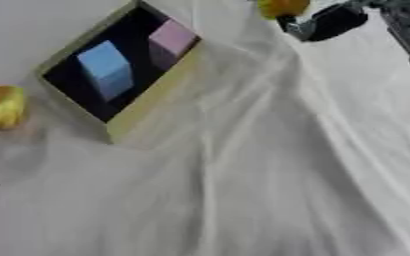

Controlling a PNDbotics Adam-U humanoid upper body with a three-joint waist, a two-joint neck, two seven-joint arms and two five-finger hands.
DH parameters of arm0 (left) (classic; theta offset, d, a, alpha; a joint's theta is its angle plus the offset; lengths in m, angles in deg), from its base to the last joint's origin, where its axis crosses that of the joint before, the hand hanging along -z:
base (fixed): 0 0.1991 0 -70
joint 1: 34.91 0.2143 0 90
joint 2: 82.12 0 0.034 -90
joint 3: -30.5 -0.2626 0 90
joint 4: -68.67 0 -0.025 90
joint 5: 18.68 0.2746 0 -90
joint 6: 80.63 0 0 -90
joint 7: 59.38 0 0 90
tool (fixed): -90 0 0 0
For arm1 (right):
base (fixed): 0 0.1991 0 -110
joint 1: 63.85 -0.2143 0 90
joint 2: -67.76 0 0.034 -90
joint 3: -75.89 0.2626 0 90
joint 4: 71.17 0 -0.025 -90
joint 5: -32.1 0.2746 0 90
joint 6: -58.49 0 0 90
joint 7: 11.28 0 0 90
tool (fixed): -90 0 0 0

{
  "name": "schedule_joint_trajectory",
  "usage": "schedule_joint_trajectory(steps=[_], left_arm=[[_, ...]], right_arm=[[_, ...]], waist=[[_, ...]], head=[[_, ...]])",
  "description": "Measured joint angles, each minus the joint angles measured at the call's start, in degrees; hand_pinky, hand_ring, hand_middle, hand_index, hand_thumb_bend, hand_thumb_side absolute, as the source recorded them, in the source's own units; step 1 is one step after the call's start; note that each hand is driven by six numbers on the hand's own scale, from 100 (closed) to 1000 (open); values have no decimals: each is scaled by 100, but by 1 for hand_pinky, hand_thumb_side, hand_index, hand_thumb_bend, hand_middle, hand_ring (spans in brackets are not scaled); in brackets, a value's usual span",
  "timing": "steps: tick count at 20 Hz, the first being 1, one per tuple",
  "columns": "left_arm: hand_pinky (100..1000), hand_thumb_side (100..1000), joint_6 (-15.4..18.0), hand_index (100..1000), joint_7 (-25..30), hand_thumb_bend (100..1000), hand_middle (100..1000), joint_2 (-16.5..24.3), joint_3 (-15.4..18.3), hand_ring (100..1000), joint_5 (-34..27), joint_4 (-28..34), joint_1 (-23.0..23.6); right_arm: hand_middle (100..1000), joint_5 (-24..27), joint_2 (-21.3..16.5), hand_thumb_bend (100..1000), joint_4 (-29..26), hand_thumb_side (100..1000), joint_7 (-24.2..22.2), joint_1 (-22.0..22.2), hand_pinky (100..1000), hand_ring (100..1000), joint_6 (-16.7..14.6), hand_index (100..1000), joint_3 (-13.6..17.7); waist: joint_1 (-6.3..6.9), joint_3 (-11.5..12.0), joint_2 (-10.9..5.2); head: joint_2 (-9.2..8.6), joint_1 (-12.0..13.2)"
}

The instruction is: Pick up objects on the table and place them in the box.

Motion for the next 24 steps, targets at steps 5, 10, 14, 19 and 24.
schedule_joint_trajectory(steps=[5,10,14,19,24], left_arm=[[649,650,18,793,18,100,686,-1,-6,697,-13,0,-23],[649,650,56,793,58,100,687,-1,-44,698,-26,0,-169],[649,650,75,793,82,100,688,-2,-71,699,-41,0,-236],[649,650,91,793,103,100,689,-5,-74,699,-50,0,-320],[649,650,91,794,117,100,689,-5,-77,700,-52,0,-370]], right_arm=[[636,-121,408,100,-3,100,-240,-536,841,781,-109,782,-381],[649,-328,875,100,414,100,-337,-915,857,795,-290,792,-581],[665,-429,1199,100,920,100,-347,-1076,867,809,-515,803,-589],[702,-673,1511,100,1478,100,-343,-1165,879,836,-855,827,-584],[801,-867,1666,100,1803,151,-476,-1197,909,898,-1197,902,-572]], waist=[[-33,71,-8],[-108,277,98],[-166,410,188],[-220,509,271],[-278,597,303]], head=[[2,-111],[-95,-240],[-180,-344],[-231,-428],[-268,-449]])
